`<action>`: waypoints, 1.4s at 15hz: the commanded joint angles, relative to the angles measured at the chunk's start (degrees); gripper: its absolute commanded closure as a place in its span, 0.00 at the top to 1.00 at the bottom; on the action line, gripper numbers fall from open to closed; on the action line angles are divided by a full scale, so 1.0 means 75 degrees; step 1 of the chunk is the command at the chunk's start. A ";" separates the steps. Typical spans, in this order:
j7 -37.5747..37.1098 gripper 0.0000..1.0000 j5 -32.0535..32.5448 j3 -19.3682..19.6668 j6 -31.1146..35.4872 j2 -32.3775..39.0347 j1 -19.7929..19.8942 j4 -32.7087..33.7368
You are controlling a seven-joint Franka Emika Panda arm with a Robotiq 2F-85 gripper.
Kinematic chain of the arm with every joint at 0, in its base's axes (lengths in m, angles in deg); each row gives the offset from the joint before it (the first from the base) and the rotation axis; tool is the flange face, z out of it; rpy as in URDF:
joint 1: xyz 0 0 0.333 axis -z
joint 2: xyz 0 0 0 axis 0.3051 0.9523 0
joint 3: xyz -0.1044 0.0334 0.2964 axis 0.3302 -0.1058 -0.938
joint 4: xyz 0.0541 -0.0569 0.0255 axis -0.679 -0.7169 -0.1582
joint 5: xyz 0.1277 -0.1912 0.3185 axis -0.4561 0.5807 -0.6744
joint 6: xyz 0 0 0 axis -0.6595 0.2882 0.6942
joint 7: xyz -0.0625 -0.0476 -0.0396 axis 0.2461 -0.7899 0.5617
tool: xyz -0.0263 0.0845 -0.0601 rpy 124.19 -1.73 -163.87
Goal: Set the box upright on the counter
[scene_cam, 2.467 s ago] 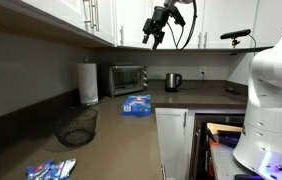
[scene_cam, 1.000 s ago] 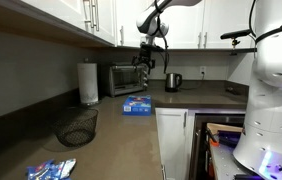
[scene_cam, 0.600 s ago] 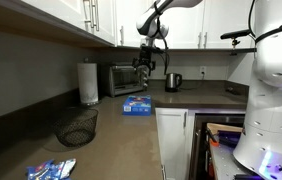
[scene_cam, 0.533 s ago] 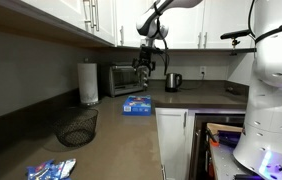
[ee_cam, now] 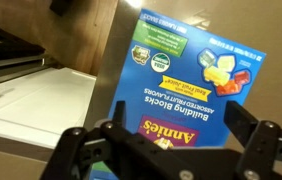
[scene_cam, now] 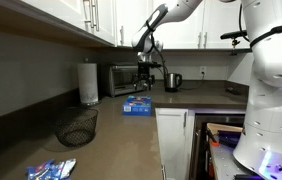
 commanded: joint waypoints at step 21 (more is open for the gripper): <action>0.0437 1.00 -0.0972 -0.0973 0.0772 0.0184 -0.0104 -0.1599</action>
